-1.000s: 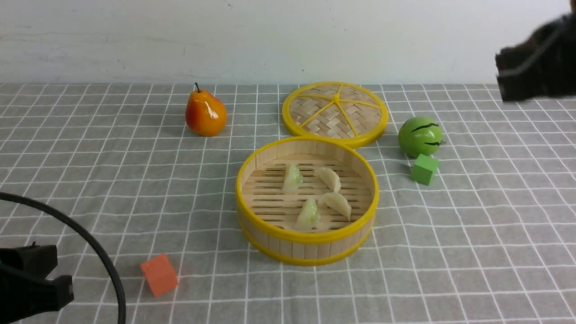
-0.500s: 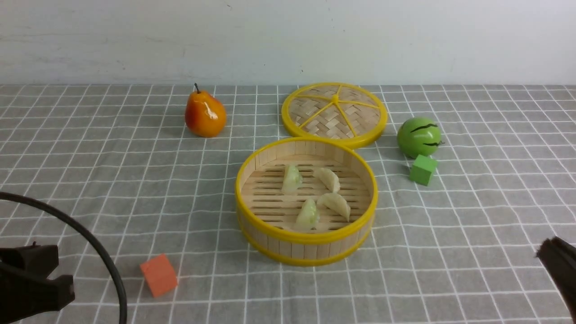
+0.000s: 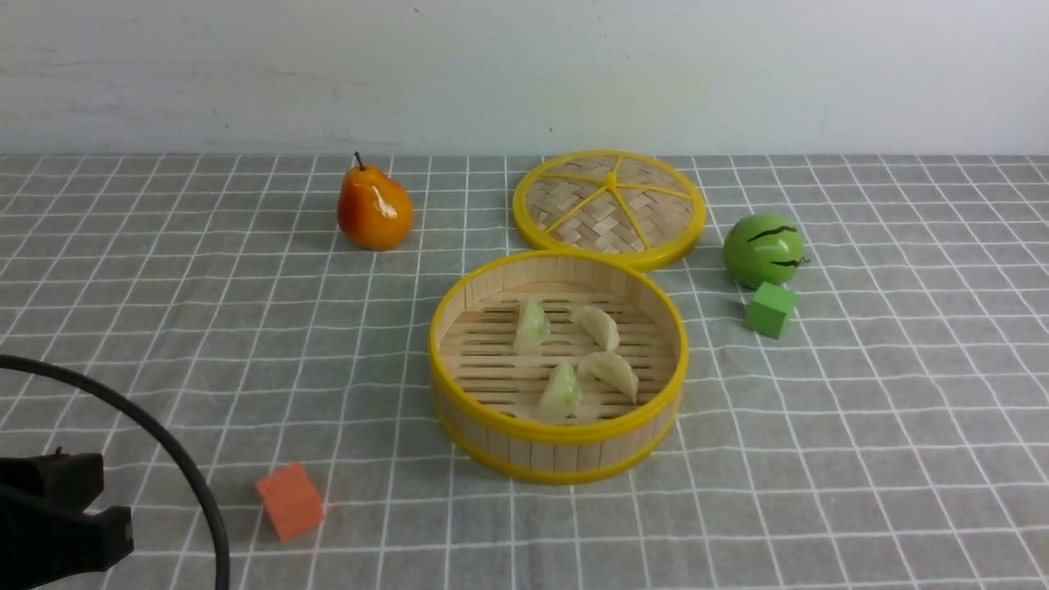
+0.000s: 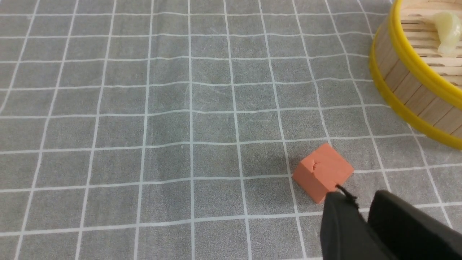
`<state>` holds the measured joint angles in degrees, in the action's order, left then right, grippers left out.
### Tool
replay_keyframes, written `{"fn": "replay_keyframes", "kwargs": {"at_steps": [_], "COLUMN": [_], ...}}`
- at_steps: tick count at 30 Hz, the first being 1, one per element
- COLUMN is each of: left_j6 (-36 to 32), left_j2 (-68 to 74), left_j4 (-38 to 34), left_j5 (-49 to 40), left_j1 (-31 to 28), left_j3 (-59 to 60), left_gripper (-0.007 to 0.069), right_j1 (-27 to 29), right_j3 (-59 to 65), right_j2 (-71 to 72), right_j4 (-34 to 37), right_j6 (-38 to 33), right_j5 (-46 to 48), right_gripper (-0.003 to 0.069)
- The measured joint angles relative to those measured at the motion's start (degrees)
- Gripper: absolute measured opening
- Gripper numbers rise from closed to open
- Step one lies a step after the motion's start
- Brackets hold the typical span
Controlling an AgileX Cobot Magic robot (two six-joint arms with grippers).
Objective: Put the dumplings into the steamer on the table with the grey tablecloth.
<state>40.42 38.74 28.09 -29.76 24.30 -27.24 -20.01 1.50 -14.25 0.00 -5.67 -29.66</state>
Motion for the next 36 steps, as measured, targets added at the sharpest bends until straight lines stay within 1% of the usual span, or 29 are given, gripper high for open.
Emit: {"fn": "replay_keyframes", "kwargs": {"at_steps": [2, 3, 4, 5, 6, 10, 13, 18, 23, 36], "left_j6": [0.0, 0.0, 0.0, 0.0, 0.0, 0.0, 0.0, 0.0, 0.0, 0.0], "left_j2": [0.0, 0.0, 0.0, 0.0, 0.0, 0.1, 0.1, 0.2, 0.2, 0.2], "left_j4": [0.0, 0.0, 0.0, 0.0, 0.0, 0.0, 0.1, 0.1, 0.1, 0.1], "left_j5": [0.0, 0.0, 0.0, 0.0, 0.1, 0.0, 0.0, 0.1, 0.1, 0.1], "left_j1": [0.0, 0.0, 0.0, 0.0, 0.0, 0.0, 0.0, 0.0, 0.0, 0.0], "left_j3": [0.0, 0.0, 0.0, 0.0, 0.0, 0.1, 0.1, 0.1, 0.2, 0.2], "left_gripper": [0.0112, 0.0112, 0.0112, 0.0112, 0.0112, 0.0112, 0.0112, 0.0120, 0.0124, 0.0139], "right_j1": [3.6, 3.6, 6.4, 8.4, 10.9, 17.6, 20.2, 20.4, 18.8, 18.8], "right_j3": [0.0, 0.0, 0.0, 0.0, 0.0, 0.1, 0.1, -0.4, -0.4, -0.4], "right_j2": [4.9, 4.9, 9.1, 11.6, 13.6, 14.8, 14.8, 14.9, 14.9, 14.9], "right_j4": [4.8, 4.8, 6.9, 7.5, 8.1, 8.6, 8.7, 8.5, 8.4, 8.4], "right_j6": [-2.5, -2.7, -4.3, -4.9, -5.8, -5.7, -3.0, 0.5, 0.7, 0.7], "right_j5": [6.8, 7.5, 14.0, 17.8, 24.6, 39.7, 48.6, 51.2, 51.4, 51.4], "right_gripper": [-0.0005, -0.0005, -0.0005, -0.0005, -0.0005, -0.0004, -0.0004, -0.0004, -0.0004, 0.0003]}}
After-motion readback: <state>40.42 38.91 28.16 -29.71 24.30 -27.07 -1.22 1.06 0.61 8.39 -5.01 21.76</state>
